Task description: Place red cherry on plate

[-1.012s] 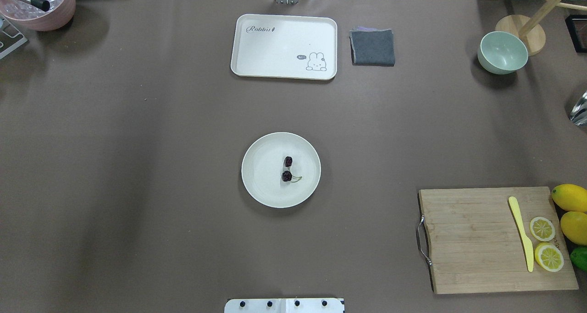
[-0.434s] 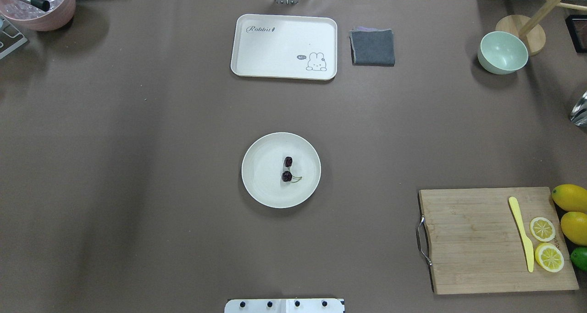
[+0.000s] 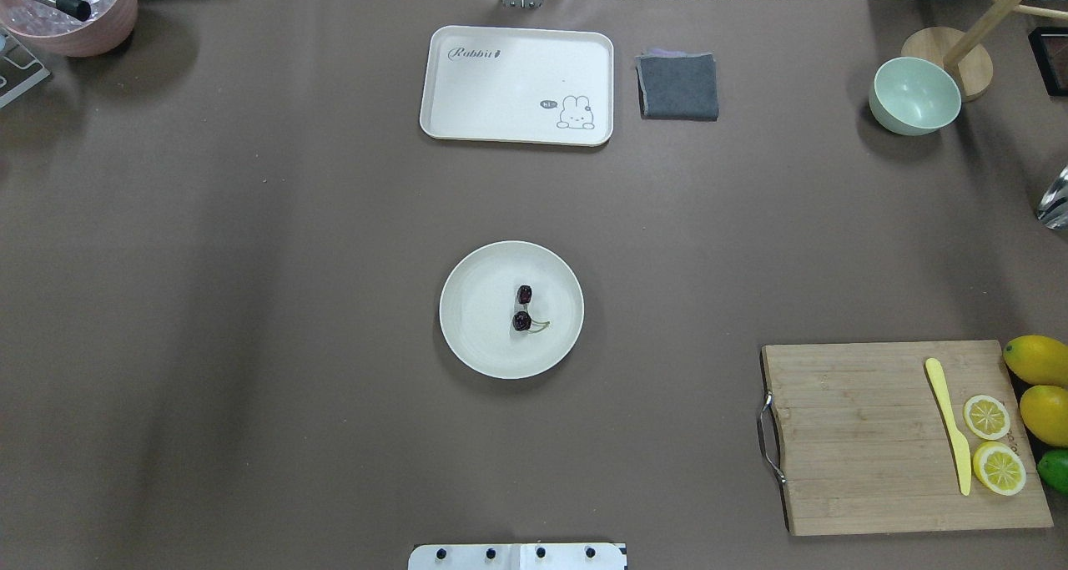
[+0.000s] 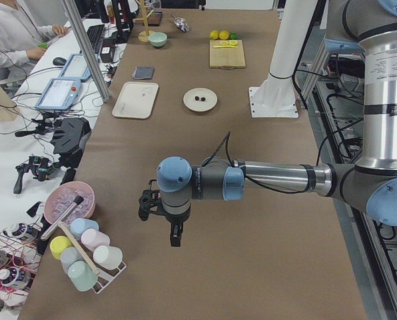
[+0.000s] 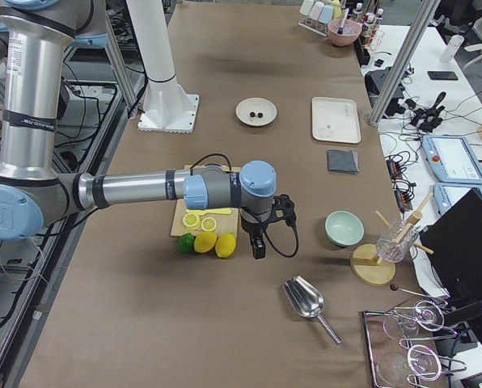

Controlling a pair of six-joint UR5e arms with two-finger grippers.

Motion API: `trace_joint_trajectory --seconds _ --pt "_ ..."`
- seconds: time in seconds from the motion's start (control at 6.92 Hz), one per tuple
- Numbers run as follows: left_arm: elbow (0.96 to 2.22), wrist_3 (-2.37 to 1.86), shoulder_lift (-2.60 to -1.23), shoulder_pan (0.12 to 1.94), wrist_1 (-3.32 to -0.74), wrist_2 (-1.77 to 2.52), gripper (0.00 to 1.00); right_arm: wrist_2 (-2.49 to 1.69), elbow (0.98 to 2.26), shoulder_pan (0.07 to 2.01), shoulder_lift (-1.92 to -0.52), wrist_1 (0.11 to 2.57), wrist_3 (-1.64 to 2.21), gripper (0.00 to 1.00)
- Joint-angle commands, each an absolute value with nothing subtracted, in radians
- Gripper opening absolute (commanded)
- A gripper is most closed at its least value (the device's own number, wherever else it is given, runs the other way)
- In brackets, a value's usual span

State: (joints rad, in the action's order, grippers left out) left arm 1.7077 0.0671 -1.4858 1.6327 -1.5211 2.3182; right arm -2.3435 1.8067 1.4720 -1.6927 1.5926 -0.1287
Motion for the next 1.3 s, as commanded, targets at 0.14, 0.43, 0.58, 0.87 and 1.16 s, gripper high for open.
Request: trace_joint_trajectory --seconds 0.14,0.43,0.58,0.87,1.16 --pt "1.678 0.077 -1.522 1.574 -1.526 2.319 0.99 -2.350 1.758 1.509 -1.649 1.606 -0.130 1.00" --pt "1.678 0.072 -1.548 1.574 -1.537 2.330 0.99 -2.344 1.769 1.548 -1.657 1.612 -0.130 1.00" --pt "1.678 0.077 -1.549 1.574 -1.540 2.330 0.99 -2.338 1.769 1.554 -1.655 1.609 -0.130 1.00" --pt "1.643 0.080 -1.624 1.574 -1.549 2.329 0.99 -2.295 1.782 1.597 -1.651 1.612 -0.130 1.00" --pt "1.647 0.078 -1.603 1.577 -1.580 2.332 0.99 -2.293 1.790 1.609 -1.648 1.614 -0.129 1.00"
